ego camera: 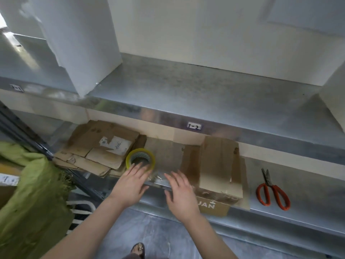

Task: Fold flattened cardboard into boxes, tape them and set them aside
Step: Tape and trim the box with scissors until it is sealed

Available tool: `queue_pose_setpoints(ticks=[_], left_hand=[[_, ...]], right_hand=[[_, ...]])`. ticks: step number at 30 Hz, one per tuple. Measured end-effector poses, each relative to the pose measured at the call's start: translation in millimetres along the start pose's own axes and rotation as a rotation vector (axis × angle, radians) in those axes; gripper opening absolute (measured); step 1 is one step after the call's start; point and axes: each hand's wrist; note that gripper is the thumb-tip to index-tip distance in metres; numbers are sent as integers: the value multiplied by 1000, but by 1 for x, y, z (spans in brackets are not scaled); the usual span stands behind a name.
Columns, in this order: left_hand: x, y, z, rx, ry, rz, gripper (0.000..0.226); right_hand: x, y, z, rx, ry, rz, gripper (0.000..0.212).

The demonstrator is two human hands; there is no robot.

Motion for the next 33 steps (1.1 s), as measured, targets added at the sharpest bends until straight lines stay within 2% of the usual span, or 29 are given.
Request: queue_pose_setpoints(ticks=[5, 7, 13, 19, 22, 24, 27, 29, 33], left_hand=[[-16, 24, 33, -96, -9, -1, 60], [-22, 34, 45, -156, -44, -23, 60], [-22, 44, 59, -232, -149, -41, 67], [-27, 49, 64, -256, -234, -65, 72], [-23, 50, 68, -337, -241, -92, 67], [-16, 44, 70, -367, -275, -66, 63], [1, 34, 71, -292, -510, 59, 56], [7, 31, 69, -256, -578, 98, 56], [29, 25, 52, -277, -592, 176, 65]], right_hand=[[-43, 38, -4, -215, -63, 46, 49], [-48, 50, -6, -277, -71, 126, 47], [-42, 61, -16, -390, -36, 128, 25], [-28, 66, -20, -380, 69, 140, 9], [-21, 62, -5, -358, 41, 182, 5], [-14, 51, 10, -388, 35, 180, 7], [2, 37, 27, -424, 29, 37, 7], [18, 33, 34, -404, 34, -18, 4], [49, 22, 34, -514, 119, 61, 20]])
Point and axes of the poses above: each hand's wrist, its own y-axis towards the middle knuckle, its own x-axis out of the back of the hand, z = x × y, and after that the axes turned 10 degrees about x, right-handed
